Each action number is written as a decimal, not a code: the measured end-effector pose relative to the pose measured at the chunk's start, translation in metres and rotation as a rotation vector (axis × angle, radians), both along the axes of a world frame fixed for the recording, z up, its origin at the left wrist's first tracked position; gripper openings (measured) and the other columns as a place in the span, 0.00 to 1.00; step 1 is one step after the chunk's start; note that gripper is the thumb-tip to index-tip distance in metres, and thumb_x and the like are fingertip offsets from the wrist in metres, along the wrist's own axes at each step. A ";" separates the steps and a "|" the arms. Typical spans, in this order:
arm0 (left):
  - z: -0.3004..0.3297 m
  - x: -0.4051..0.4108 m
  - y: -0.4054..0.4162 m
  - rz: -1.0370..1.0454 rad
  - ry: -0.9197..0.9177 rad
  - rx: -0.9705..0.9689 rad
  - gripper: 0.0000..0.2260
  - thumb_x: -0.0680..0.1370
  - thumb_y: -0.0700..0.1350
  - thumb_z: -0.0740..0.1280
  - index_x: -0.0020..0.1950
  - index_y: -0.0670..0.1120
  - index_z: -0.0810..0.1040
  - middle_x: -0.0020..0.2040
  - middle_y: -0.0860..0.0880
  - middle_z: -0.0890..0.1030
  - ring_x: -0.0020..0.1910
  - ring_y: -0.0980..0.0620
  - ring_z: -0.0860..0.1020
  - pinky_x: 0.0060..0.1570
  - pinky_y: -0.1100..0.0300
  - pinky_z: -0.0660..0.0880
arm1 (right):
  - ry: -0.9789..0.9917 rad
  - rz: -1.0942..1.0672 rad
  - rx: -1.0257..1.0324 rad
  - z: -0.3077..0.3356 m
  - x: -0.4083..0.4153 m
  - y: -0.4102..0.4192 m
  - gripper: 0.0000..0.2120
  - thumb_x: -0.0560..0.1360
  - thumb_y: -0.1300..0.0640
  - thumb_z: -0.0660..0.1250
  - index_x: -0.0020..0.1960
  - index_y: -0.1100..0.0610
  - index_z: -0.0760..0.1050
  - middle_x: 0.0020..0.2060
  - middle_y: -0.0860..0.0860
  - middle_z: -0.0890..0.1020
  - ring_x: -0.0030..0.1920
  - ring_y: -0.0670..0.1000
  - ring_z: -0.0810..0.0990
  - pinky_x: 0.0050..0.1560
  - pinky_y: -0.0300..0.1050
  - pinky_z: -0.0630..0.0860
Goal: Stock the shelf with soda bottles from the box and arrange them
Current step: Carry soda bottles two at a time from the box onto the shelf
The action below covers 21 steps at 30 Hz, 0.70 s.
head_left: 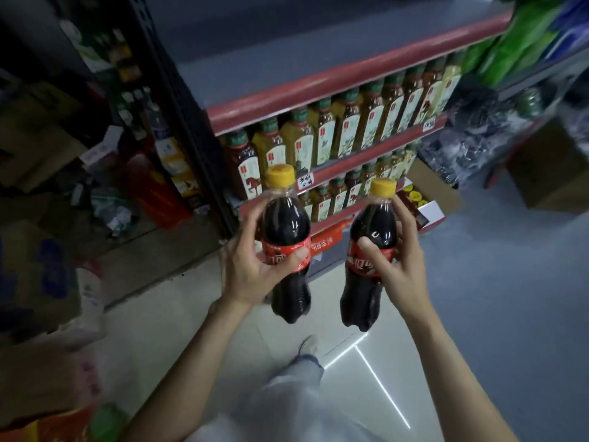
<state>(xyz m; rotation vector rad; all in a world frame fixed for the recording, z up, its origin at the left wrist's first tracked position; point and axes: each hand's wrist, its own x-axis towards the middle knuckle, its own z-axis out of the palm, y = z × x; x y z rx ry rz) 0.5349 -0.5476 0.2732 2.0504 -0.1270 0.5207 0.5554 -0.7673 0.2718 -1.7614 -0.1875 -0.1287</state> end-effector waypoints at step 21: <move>0.182 0.343 -0.225 0.376 -0.489 0.075 0.36 0.69 0.60 0.72 0.71 0.48 0.63 0.67 0.48 0.75 0.64 0.53 0.75 0.62 0.61 0.72 | -0.460 0.282 0.121 0.185 0.394 -0.184 0.29 0.75 0.51 0.69 0.72 0.51 0.62 0.56 0.38 0.79 0.56 0.40 0.79 0.54 0.34 0.74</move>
